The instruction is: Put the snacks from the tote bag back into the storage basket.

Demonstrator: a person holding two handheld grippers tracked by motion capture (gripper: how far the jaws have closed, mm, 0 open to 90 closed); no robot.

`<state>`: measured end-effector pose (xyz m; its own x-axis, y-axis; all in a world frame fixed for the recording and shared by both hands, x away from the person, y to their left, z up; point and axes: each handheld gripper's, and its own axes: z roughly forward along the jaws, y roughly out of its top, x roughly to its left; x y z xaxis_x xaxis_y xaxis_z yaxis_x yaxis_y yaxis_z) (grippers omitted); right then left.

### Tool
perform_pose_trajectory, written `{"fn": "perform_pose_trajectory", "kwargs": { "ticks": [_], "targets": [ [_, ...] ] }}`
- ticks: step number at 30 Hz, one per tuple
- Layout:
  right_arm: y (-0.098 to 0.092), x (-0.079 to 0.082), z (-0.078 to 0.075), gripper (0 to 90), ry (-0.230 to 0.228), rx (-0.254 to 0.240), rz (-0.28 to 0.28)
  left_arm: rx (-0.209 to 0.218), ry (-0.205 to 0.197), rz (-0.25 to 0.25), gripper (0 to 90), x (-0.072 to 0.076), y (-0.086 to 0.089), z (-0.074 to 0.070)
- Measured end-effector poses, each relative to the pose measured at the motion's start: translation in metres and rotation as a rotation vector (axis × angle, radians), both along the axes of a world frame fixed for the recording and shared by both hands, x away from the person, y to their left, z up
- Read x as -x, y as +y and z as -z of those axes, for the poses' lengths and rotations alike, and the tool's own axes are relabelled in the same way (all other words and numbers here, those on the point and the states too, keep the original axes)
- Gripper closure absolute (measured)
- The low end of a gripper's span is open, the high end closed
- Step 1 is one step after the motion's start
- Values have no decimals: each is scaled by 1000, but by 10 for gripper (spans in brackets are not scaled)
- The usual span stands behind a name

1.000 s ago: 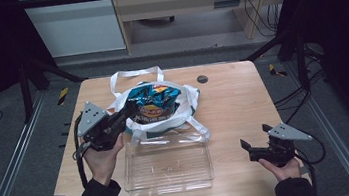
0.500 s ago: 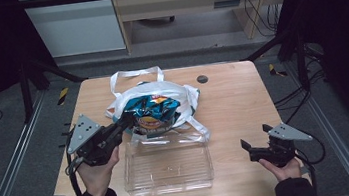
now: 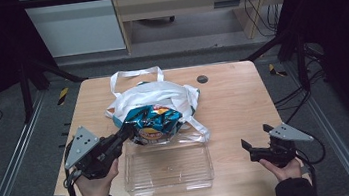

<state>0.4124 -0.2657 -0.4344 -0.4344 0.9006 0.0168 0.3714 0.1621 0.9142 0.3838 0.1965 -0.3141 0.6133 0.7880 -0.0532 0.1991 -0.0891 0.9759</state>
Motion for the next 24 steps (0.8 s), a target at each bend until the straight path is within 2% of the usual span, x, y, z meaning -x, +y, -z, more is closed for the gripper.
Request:
{"fn": "perform_pose_trajectory", "kwargs": {
  "ticks": [11, 24],
  "targets": [
    [-1, 2, -1, 65, -8, -3, 0, -3, -3, 20, 900, 19, 1, 0],
    [-2, 4, -2, 64, -19, -12, 3, -20, 41, 44, 899, 27, -6, 12]
  ]
}}
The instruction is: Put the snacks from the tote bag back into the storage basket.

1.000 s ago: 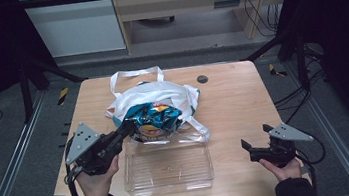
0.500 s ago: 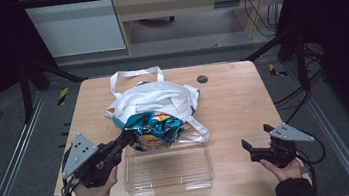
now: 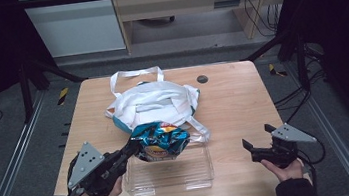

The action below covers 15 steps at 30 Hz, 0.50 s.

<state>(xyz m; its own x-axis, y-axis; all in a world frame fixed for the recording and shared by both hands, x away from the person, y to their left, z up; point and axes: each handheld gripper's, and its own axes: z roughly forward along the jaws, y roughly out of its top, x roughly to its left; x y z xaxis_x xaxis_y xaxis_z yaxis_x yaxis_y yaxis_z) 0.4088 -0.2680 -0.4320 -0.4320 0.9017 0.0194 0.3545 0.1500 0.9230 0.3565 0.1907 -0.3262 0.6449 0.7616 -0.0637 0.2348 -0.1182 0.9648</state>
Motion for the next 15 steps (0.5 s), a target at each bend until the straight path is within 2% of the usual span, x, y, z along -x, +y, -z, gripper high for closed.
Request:
{"fn": "perform_pose_trajectory", "kwargs": {
  "ticks": [7, 15],
  "targets": [
    [0, 0, 0, 64, 0, -2, 1, -6, 34, -1, 899, 5, 1, 9],
    [0, 1, 0, 64, -1, -1, 1, -32, 66, 19, 899, 6, -7, 23]
  ]
}}
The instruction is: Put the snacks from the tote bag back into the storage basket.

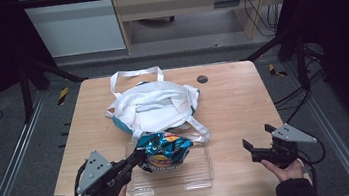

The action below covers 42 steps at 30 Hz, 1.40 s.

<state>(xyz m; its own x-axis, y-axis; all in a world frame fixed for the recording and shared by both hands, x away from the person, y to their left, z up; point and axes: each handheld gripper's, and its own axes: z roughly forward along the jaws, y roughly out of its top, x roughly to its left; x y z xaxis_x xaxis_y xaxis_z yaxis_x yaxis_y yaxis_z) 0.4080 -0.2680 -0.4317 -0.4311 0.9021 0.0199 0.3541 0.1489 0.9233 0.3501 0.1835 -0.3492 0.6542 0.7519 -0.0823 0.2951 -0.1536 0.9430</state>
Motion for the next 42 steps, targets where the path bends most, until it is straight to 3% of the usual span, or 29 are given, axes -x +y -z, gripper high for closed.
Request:
{"fn": "perform_pose_trajectory", "kwargs": {
  "ticks": [9, 21, 31, 42],
  "targets": [
    [0, 0, 0, 64, 0, 2, 0, -28, 38, -1, 899, -5, -8, 15],
    [0, 0, 0, 64, 1, 3, -2, -30, 90, -23, 897, -12, -8, 32],
    [1, -1, 0, 64, 4, 6, -6, -25, 105, -45, 891, -18, -6, 37],
    [2, -2, 1, 64, 6, 9, -8, -15, 79, -68, 869, -28, -4, 38]
  ]
}}
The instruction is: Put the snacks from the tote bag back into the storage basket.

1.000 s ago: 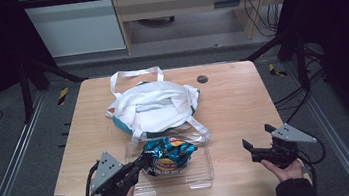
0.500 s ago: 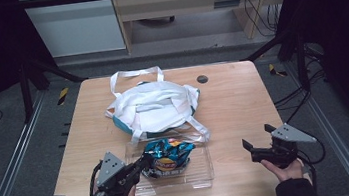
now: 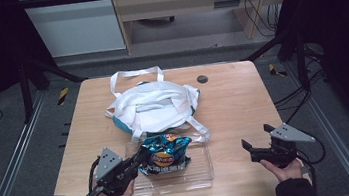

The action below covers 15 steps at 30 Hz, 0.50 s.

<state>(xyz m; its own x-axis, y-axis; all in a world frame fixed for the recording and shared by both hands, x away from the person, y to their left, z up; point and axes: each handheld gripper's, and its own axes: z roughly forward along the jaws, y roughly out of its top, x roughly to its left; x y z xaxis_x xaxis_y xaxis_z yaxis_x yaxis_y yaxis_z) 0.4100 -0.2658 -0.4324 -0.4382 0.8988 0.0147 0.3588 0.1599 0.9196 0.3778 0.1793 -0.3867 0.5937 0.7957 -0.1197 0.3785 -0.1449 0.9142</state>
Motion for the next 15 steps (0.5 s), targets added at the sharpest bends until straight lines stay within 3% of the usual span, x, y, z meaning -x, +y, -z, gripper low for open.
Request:
{"fn": "perform_pose_trajectory", "kwargs": {
  "ticks": [7, 15],
  "targets": [
    [0, -1, 0, 64, 2, 2, 1, -4, -9, -18, 866, -10, -2, -1],
    [1, -1, 1, 64, 4, 6, 1, 22, 16, -32, 871, -27, -3, -4]
  ]
}}
